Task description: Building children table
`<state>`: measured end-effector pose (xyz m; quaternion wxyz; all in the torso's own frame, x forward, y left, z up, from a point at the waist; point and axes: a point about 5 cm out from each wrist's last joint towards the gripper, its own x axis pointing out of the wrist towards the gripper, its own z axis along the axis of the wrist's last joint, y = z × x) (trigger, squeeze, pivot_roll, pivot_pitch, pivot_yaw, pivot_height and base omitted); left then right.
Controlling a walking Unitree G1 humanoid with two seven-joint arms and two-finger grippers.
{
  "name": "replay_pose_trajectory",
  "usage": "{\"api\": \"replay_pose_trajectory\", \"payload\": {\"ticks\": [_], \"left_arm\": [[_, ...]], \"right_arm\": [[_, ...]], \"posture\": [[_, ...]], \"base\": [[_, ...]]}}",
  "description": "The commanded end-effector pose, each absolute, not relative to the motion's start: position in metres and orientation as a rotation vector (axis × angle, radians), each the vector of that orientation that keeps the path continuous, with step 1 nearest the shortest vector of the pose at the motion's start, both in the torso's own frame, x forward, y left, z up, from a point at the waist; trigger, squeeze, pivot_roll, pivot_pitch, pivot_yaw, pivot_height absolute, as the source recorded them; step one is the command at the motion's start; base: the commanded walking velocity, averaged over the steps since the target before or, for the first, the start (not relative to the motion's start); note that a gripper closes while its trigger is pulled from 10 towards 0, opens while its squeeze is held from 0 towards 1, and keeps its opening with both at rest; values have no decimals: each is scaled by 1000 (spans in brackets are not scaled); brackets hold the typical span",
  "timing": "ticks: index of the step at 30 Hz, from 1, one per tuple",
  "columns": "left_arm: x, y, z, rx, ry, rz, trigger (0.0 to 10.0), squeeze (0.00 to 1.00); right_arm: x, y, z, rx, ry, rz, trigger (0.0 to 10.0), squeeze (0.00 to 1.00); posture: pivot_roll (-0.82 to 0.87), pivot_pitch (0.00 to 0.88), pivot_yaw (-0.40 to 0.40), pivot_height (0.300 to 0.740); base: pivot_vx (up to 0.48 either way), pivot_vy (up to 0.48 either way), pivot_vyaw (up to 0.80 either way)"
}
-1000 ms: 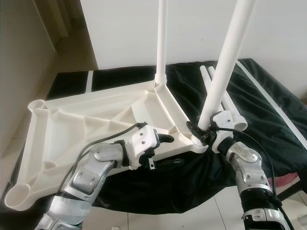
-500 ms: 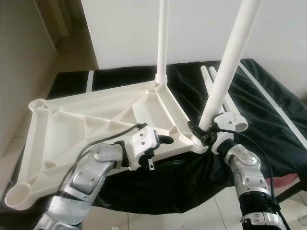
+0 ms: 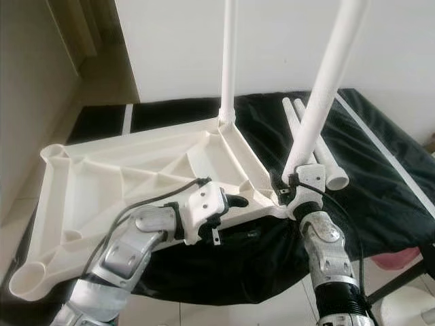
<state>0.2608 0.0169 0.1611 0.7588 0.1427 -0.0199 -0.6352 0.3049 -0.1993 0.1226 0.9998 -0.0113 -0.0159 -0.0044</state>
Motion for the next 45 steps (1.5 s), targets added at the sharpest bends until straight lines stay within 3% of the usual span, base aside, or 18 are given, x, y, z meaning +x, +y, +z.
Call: {"api": "replay_pose_trajectory", "payload": {"ticks": [1,7,9,11,19,33,34,35,45], "left_arm": [[261,16,164,301,-62,-1341,10000,0],[262,16,164,302,-63,-1342,10000,0],[262,15,164,300,-67,-1337,10000,0],[262,15,165,297,-68,-1334,10000,0],[260,15,164,293,-65,-1337,10000,0],[262,14,166,291,-72,-1340,10000,0],[262,13,166,291,-72,-1341,10000,0],[262,13,166,292,-71,-1342,10000,0],[262,13,166,291,-71,-1336,10000,0]], "right_arm": [[296,-206,100,-31,99,-154,10000,0],[294,-203,97,-37,132,-296,10000,0],[292,-200,93,-2,158,-457,10000,0],[291,-196,92,23,161,-503,10000,0],[296,-174,103,114,108,-418,10000,0],[296,-170,112,94,67,-411,10000,0],[296,-170,114,89,59,-404,10000,714],[296,-170,115,84,47,-390,10000,1000],[294,-180,122,79,-41,-275,10000,1000]], "posture": [[-7,0,9,740],[-5,0,5,740],[0,0,-2,740],[9,0,-5,740],[12,0,0,740],[-4,0,8,740],[-5,0,8,740],[-5,0,7,740],[1,0,2,740]], "base": [[0,0,0],[0,0,0],[0,0,0],[0,0,0],[0,0,0],[0,0,0],[0,0,0],[0,0,0],[0,0,0]]}}
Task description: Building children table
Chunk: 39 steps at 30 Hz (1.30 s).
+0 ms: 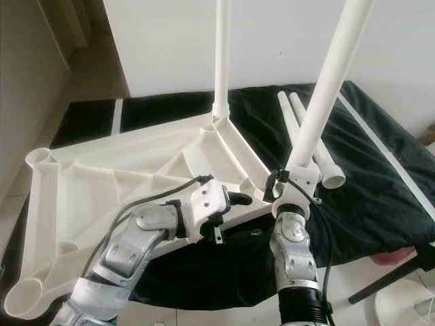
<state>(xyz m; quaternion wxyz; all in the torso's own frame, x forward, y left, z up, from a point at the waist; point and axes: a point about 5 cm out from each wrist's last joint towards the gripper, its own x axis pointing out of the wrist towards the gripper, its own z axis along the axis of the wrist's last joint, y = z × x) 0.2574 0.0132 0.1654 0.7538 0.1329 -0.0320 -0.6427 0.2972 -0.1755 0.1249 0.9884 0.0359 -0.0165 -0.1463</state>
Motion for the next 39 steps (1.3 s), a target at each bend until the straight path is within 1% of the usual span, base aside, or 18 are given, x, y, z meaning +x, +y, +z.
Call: {"api": "replay_pose_trajectory", "payload": {"ticks": [1,2,4,9,10,17,18,19,20,22,26,31,32,33,34,39], "left_arm": [[262,13,166,291,-71,-1336,10000,0],[262,13,166,291,-71,-1336,10000,0],[262,14,166,291,-70,-1331,10000,0],[262,15,166,291,-70,-1327,10000,0],[262,15,166,297,-67,-1328,10000,0],[263,13,166,302,-70,-1332,10000,0],[263,13,166,302,-70,-1332,10000,0],[263,13,167,300,-74,-1332,10000,0],[263,13,167,300,-74,-1332,10000,0],[264,12,168,300,-75,-1332,10000,0],[265,11,168,302,-77,-1334,10000,0],[266,12,169,304,-78,-1329,10000,0],[266,12,169,304,-79,-1328,10000,0],[266,12,169,304,-79,-1326,10000,0],[266,13,169,304,-79,-1323,10000,0],[266,13,169,305,-79,-1321,10000,0]], "right_arm": [[294,-180,122,79,-41,-275,10000,1000],[294,-180,122,79,-41,-275,10000,1000],[289,-190,123,66,-60,-236,10000,1000],[288,-197,123,58,-69,-161,10000,1000],[290,-202,126,25,-74,-38,10000,0],[297,-208,132,-12,-75,127,10000,0],[297,-208,132,-12,-75,127,10000,0],[299,-207,134,-32,-74,210,10000,0],[299,-207,134,-32,-74,210,10000,0],[301,-206,135,-55,-63,273,10000,0],[307,-206,134,-97,-31,351,10000,0],[309,-207,131,-104,-5,383,10000,0],[310,-208,130,-107,-2,387,8667,0],[311,-210,129,-107,7,393,3882,0],[312,-212,127,-120,19,395,0,0],[313,-215,124,-140,32,401,0,0]], "posture": [[1,0,2,740],[1,0,2,740],[5,0,-1,740],[4,0,1,740],[-3,0,9,740],[-10,0,14,740],[-10,0,14,740],[-10,0,14,740],[-10,0,14,740],[-22,0,21,740],[-18,0,19,740],[-10,0,16,740],[-10,0,16,740],[-7,0,13,740],[-4,0,11,740],[-4,0,11,740]], "base": [[0,0,0],[0,0,0],[0,0,0],[0,0,0],[0,0,0],[0,0,0],[0,0,0],[0,0,0],[0,0,0],[0,0,0],[0,0,0],[0,0,0],[0,0,0],[0,0,0],[0,0,0],[0,0,0]]}}
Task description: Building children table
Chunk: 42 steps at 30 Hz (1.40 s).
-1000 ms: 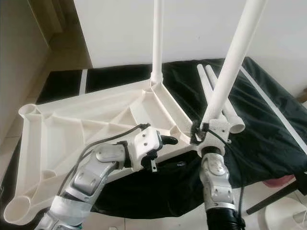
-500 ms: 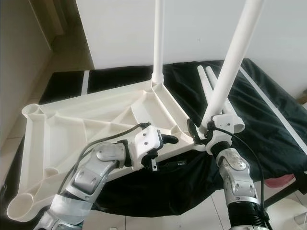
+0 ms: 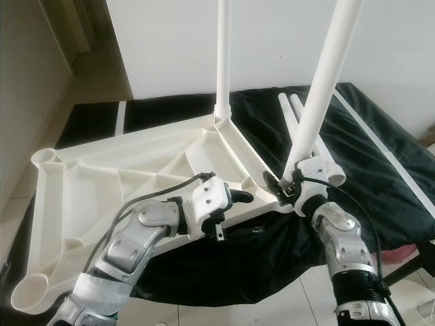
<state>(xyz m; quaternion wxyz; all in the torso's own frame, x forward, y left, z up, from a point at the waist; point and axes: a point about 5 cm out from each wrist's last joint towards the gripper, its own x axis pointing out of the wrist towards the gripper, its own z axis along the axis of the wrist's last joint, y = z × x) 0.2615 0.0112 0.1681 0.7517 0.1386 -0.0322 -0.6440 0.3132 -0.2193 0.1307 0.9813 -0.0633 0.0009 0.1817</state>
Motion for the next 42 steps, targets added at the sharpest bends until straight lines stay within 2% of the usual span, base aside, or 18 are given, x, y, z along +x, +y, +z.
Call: {"api": "replay_pose_trajectory", "payload": {"ticks": [1,9,10,15,24,28,36,42], "left_arm": [[266,13,169,304,-79,-1320,10000,0],[267,13,169,305,-81,-1322,10000,0],[267,13,169,305,-81,-1323,10000,0],[267,12,169,304,-81,-1325,10000,0],[265,11,169,304,-79,-1330,10000,0],[265,12,168,306,-74,-1332,10000,0],[263,12,168,308,-74,-1338,10000,0],[263,10,168,309,-78,-1344,10000,0]], "right_arm": [[313,-215,123,-136,34,405,0,0],[312,-216,119,-128,49,411,0,0],[312,-216,118,-132,52,406,10000,0],[311,-215,115,-133,62,398,10000,0],[311,-201,104,-103,109,242,10000,0],[313,-200,103,-46,138,101,10000,0],[311,-179,110,-1,105,-73,10000,0],[302,-159,104,129,147,-362,10000,0]], "posture": [[-4,0,12,740],[-10,0,16,740],[-14,0,17,740],[-15,0,17,740],[-10,0,17,740],[-4,0,16,740],[-2,0,13,740],[6,0,8,740]], "base": [[0,0,0],[0,0,0],[0,0,0],[0,0,0],[0,0,0],[0,0,0],[0,0,0],[0,0,0]]}}
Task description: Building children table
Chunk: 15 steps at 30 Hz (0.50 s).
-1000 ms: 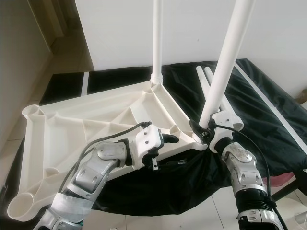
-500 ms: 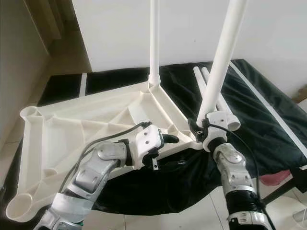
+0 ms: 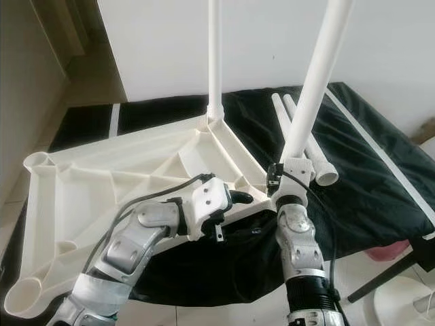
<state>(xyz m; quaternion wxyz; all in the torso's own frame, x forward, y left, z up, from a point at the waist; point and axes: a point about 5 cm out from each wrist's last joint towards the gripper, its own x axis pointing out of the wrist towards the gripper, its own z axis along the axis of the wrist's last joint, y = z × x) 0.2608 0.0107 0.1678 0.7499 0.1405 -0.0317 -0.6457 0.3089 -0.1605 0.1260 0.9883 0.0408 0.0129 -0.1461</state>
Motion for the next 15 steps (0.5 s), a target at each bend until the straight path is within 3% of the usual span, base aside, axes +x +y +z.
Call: {"api": "replay_pose_trajectory", "payload": {"ticks": [1,15], "left_arm": [[263,10,169,309,-79,-1344,10000,0],[261,9,168,314,-79,-1357,10000,0]], "right_arm": [[303,-151,104,156,155,-316,10000,0],[302,-137,115,214,106,-226,10000,0]], "posture": [[10,0,9,740],[-2,0,17,740]], "base": [[0,0,0],[0,0,0]]}}
